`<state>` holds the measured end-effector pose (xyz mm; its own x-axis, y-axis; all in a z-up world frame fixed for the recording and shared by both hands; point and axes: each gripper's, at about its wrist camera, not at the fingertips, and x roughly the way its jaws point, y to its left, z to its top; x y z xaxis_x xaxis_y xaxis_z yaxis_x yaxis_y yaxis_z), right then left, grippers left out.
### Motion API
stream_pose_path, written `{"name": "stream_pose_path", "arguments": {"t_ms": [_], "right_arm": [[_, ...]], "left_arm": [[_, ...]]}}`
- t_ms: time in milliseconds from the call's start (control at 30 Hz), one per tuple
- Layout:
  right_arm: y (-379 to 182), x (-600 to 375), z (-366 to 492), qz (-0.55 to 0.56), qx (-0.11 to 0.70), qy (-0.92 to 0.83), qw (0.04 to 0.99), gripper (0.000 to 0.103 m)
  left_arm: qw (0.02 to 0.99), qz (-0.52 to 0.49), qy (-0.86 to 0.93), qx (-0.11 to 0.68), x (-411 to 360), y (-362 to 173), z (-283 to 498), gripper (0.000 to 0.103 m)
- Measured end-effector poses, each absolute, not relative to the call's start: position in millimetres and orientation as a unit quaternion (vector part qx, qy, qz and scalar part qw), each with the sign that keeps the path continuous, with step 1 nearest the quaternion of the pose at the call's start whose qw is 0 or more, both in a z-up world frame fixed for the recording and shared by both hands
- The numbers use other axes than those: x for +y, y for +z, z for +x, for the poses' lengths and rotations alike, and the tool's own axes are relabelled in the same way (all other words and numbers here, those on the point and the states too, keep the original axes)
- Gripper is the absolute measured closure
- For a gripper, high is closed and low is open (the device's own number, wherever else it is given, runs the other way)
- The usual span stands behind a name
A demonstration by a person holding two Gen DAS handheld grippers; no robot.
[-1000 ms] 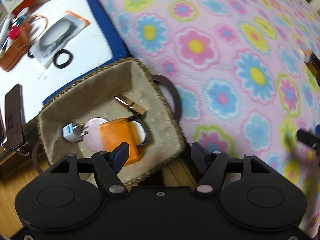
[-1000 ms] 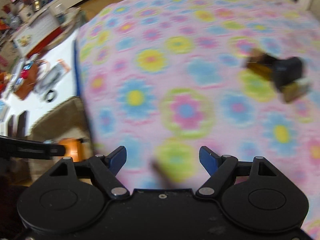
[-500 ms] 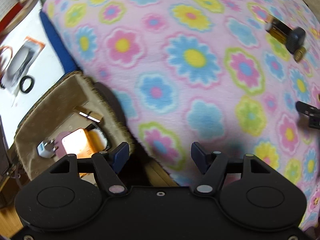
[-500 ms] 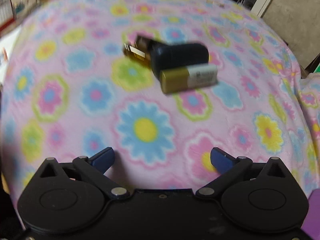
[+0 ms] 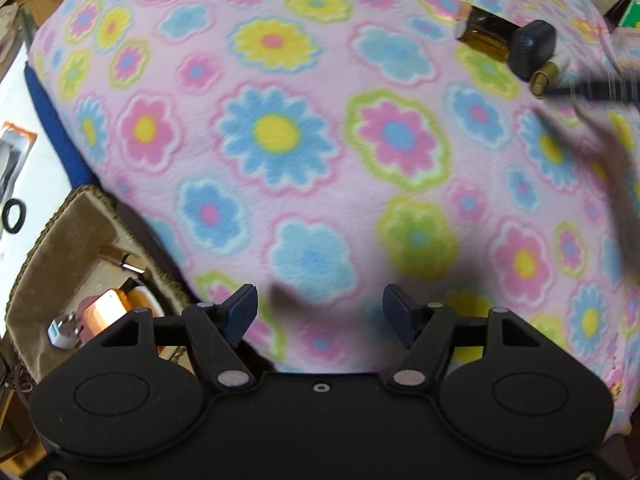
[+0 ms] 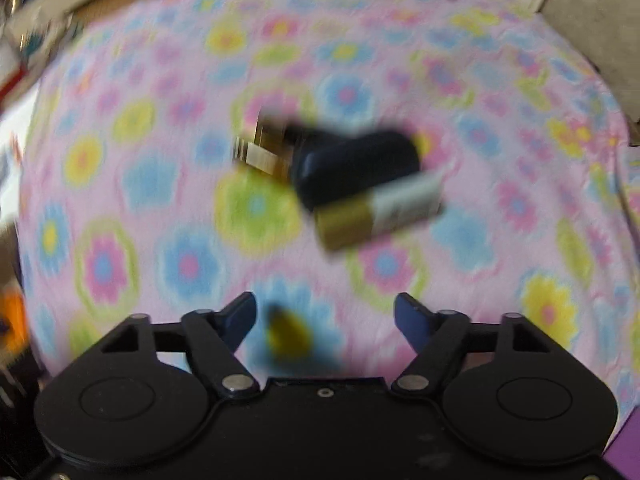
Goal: Organize rigid objects
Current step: 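Move both grippers back from the basket toward the remaining items, then grasp the amber glass vial with the left gripper while the right gripper approaches the CIELO tube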
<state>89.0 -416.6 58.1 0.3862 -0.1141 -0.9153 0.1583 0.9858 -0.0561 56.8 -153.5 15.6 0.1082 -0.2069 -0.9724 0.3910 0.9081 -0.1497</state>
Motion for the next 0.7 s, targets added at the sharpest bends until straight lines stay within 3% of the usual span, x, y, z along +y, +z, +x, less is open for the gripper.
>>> {"name": "stream_pose_path", "arguments": {"t_ms": [100, 200, 267, 300, 467, 700], "right_arm": [[77.3, -425.8, 122.8, 0.066, 0.516, -0.093, 0.849, 0.04], [73.4, -430.9, 168.1, 0.09, 0.518, -0.099, 0.845, 0.061], [57.0, -435.0, 198.0, 0.105, 0.54, -0.111, 0.827, 0.085], [47.6, -436.1, 209.4, 0.109, 0.553, -0.116, 0.818, 0.088], [15.3, -432.8, 214.3, 0.074, 0.593, -0.14, 0.789, 0.089], [22.9, -430.2, 119.9, 0.059, 0.616, -0.125, 0.776, 0.092]], "left_arm": [[0.74, 0.077, -0.209, 0.634, -162.3, 17.1, 55.0, 0.038], [0.737, 0.079, -0.213, 0.636, -166.0, 14.3, 52.9, 0.038], [0.736, 0.082, -0.21, 0.639, -165.4, 11.8, 52.0, 0.038], [0.735, 0.084, -0.208, 0.64, -164.7, 10.7, 51.4, 0.038], [0.734, 0.084, -0.204, 0.642, -159.0, 9.1, 48.0, 0.038], [0.738, 0.088, -0.216, 0.634, -157.0, 13.5, 41.3, 0.038]]}}
